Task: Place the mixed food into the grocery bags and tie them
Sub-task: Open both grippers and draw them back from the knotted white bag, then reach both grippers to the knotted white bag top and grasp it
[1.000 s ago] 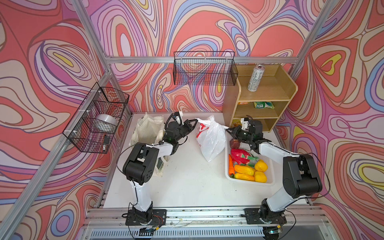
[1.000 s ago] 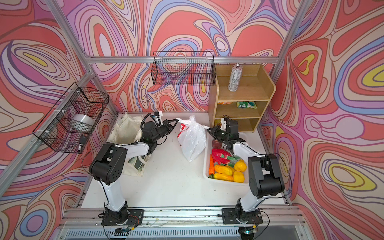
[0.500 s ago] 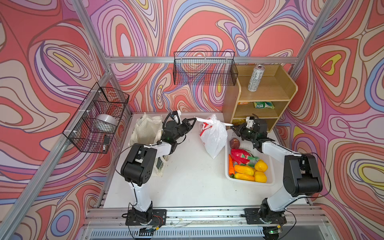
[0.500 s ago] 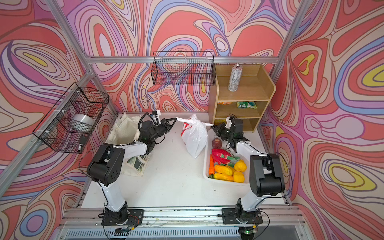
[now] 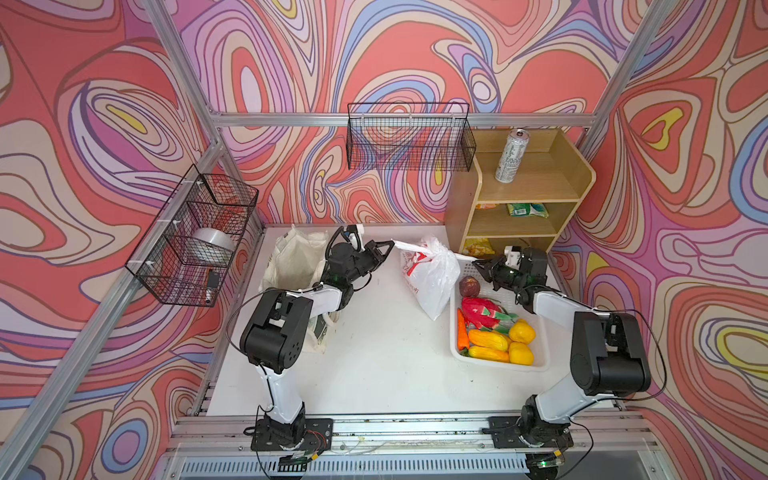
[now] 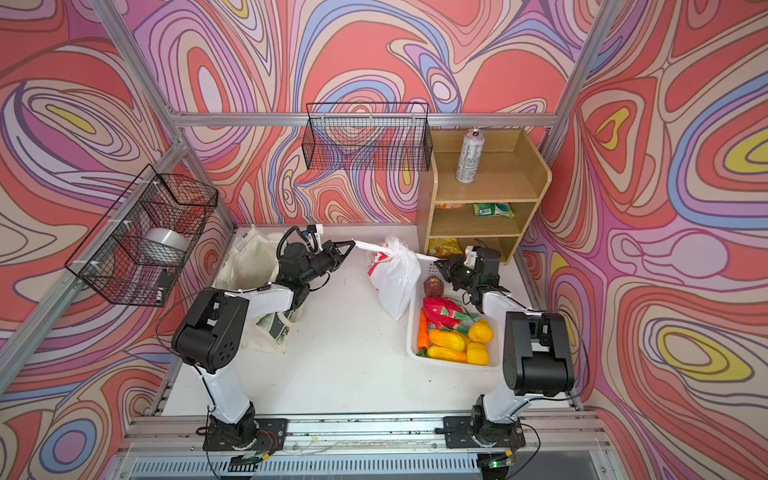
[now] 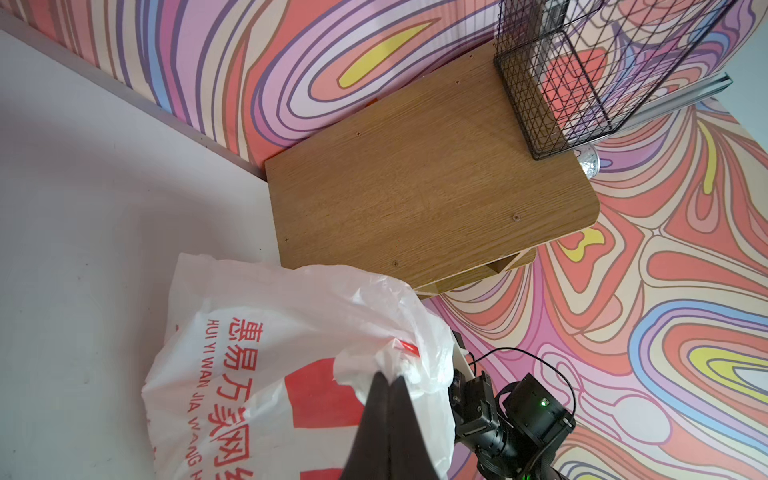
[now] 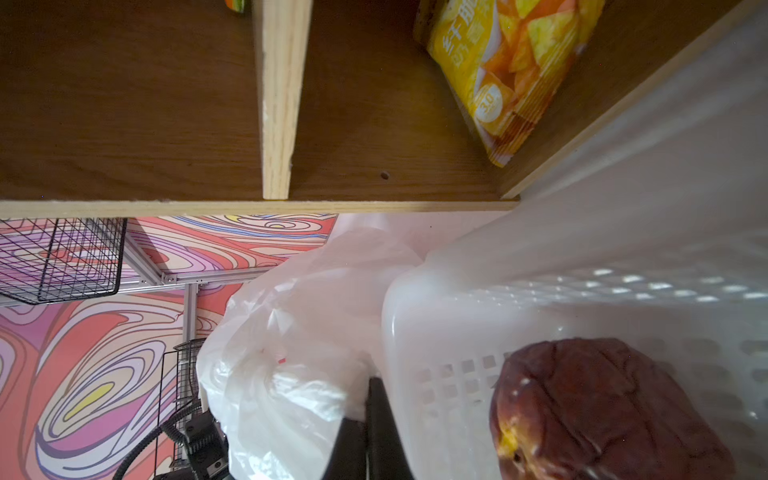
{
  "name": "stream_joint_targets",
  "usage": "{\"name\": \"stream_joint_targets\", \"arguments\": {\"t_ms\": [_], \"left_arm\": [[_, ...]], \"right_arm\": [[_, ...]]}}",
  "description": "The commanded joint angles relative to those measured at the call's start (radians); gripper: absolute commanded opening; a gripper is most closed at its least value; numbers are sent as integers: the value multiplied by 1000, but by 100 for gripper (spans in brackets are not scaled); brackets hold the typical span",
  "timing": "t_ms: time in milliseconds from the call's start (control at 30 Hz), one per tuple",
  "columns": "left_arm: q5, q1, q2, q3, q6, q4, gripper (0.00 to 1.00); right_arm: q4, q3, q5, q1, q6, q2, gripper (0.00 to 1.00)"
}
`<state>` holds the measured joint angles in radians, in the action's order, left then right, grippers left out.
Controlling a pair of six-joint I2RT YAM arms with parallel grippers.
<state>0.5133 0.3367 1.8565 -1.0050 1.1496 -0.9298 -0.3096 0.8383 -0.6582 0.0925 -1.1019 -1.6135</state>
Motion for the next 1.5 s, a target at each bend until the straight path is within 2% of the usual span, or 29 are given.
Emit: {"name": "stream_joint_targets", "arguments": {"t_ms": [0, 200, 333, 467, 567, 633, 733, 967, 1233, 1467], "left_arm": [[-276, -156, -63, 13, 25, -141, 0], [-272, -182, -70, 29, 10, -127, 0], [-232, -182, -64, 3, -9, -90, 0], [-145, -170, -52, -66, -36, -28, 0], [-81, -139, -52, -130, -84, 55, 25], [-43, -112, -49, -177, -118, 121, 34], [-17, -77, -49, -203, -141, 183, 43], [-85, 13, -80, -155, -230, 369, 53], [-85, 49, 60, -162, -95, 215, 61], [-84, 75, 153, -260, -54, 206, 63]], "right_arm": [[31, -55, 267, 156, -80, -13, 0], [-7, -87, 276, 164, -86, -23, 0], [-40, -68, 218, 163, -61, -38, 0], [-55, -17, 119, 143, 0, -38, 0], [-18, 33, 68, 95, 59, -25, 0], [21, 62, 55, 52, 96, -10, 0], [72, 86, 58, -4, 139, 9, 0], [189, 126, 93, -74, 244, 29, 0], [272, 159, 117, -97, 313, 43, 0], [276, 154, 120, -97, 323, 46, 0]]}}
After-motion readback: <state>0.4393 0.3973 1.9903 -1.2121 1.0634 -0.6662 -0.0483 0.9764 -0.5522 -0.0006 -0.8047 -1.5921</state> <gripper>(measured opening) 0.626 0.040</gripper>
